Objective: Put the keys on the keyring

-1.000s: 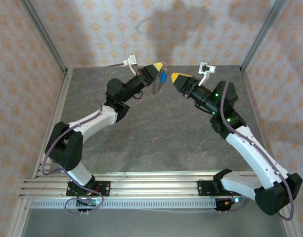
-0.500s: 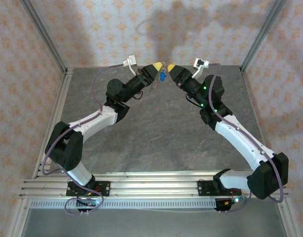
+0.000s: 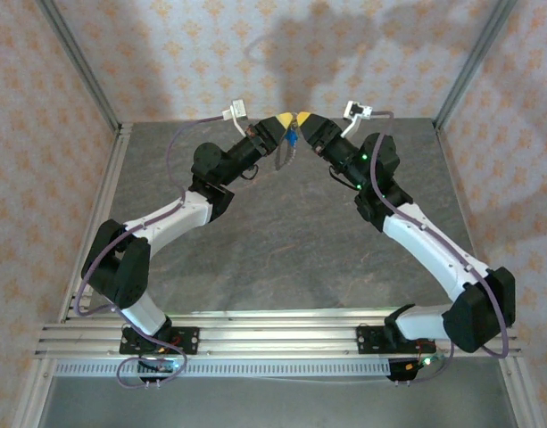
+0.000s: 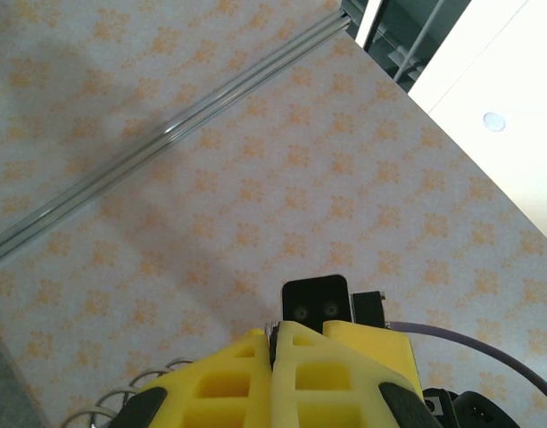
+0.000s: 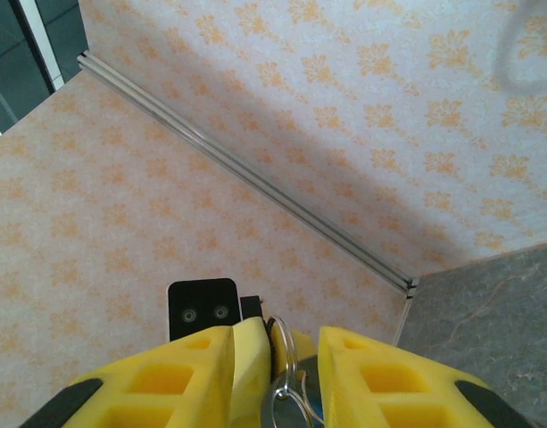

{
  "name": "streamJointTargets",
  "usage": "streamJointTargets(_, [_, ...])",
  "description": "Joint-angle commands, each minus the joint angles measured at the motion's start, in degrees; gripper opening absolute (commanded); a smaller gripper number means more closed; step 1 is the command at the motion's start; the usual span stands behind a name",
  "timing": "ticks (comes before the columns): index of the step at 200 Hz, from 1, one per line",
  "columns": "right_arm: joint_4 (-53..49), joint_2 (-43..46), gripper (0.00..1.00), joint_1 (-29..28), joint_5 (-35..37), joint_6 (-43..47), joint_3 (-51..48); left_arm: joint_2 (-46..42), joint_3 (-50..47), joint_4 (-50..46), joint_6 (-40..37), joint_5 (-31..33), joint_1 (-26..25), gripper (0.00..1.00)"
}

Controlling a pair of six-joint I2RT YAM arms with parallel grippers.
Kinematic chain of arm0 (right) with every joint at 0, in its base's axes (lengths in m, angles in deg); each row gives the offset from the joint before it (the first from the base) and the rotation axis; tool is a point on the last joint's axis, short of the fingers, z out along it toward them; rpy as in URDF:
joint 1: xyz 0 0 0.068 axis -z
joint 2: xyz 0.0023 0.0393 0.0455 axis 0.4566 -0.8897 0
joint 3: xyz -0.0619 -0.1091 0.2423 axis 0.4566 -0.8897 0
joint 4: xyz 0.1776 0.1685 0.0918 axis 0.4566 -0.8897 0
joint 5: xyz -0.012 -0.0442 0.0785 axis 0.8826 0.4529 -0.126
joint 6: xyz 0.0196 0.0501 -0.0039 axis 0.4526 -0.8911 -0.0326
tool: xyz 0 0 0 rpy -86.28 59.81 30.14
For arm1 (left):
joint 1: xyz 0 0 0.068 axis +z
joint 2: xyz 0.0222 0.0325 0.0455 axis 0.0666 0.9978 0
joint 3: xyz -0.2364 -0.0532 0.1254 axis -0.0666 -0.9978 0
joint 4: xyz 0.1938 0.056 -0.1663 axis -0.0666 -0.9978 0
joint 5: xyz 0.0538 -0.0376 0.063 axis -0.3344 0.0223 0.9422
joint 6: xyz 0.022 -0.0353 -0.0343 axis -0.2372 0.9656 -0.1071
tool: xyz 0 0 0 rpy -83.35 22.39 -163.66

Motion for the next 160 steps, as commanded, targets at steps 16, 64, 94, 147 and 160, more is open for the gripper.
streamJointTargets(16, [2.5,-1.09,0.25,-0.49,-0.64,0.19,2.99,-0.31,-0.03,3.51,0.07,0.44,0.02,0.0])
streamJointTargets(64, [1.74,-2.57,0.19,-0.58,-2.08,0.26,4.57,-0.18,0.31,3.34,0.07,0.17,0.07,0.0])
streamJointTargets(94, [1.53,-3.27,0.1,-0.67,-2.88,0.32,5.18,-0.09,0.49,3.18,-0.01,0.17,0.06,0.0])
streamJointTargets(147, [-1.19,-2.79,0.0,-0.33,-2.98,2.55,5.88,-0.41,1.03,2.33,-0.69,-0.72,0.12,0.0])
streamJointTargets(160, [-1.71,-2.93,0.0,0.09,-4.28,2.91,6.38,-0.5,1.76,1.08,-1.21,-1.89,0.12,0.0])
